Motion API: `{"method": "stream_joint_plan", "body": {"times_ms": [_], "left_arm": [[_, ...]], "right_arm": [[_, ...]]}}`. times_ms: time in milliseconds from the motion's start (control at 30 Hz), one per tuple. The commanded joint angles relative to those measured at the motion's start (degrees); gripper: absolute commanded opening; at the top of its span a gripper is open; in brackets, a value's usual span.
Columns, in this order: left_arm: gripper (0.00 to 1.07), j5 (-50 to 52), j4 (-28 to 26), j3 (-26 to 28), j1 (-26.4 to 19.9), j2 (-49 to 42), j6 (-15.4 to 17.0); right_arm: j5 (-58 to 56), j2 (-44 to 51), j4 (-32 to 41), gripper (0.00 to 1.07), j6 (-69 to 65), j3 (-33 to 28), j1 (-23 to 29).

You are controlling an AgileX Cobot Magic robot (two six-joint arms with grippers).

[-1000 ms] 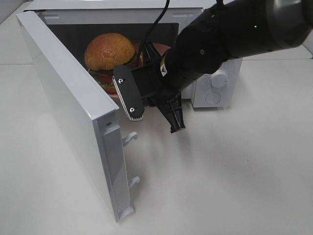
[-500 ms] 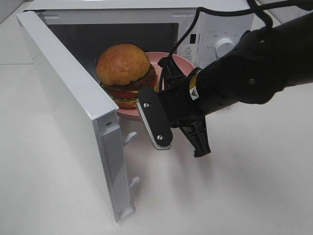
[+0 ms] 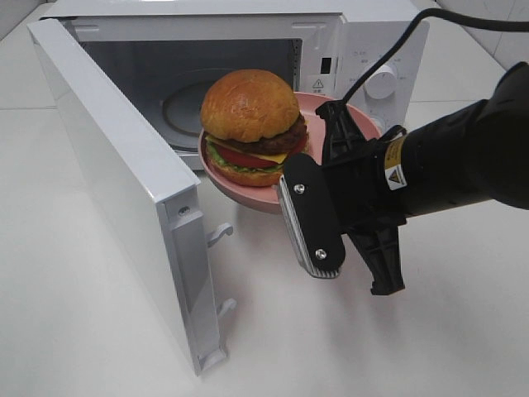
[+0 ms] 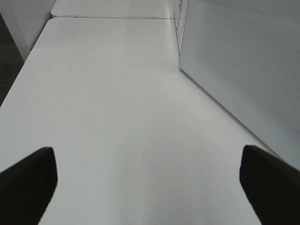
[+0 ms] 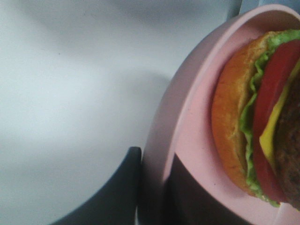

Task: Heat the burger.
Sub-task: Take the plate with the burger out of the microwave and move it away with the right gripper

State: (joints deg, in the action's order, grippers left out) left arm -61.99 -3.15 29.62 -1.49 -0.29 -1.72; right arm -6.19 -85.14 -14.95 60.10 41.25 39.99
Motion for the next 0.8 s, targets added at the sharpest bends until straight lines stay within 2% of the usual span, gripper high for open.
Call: {"method": "stream_joint_plan", "body": {"times_ms": [33,567,633,733,800], "left_arm": [[0.98,0.6,-0.1,0.0,-0.1,-0.2,-0.1],[0.98,0.6,-0.1,0.0,-0.1,-0.2,-0.1],[0.98,0.6,-0.1,0.0,-0.1,-0.2,-0.1],[0.98,0.6,-0.1,0.0,-0.1,-0.2,-0.1],[0.98,0.6,-0.1,0.0,-0.1,-0.2,-0.1]], "right_arm": [[2.6,4.4,0.3,0.0,-1.4,-1.8,-0.5],[-5.0,19.1,-0.6,0.0,-6.0,-11.1,-0.5],[-7.7,23.1,-1.6,0.0,-7.6,-13.1,-0.5],[-8.7,24.1,-1.9,0.0,-8.4,-13.5,-0.5],[-13.4,27.1,-3.1,0.0,-11.2,-14.2,-0.5]]}}
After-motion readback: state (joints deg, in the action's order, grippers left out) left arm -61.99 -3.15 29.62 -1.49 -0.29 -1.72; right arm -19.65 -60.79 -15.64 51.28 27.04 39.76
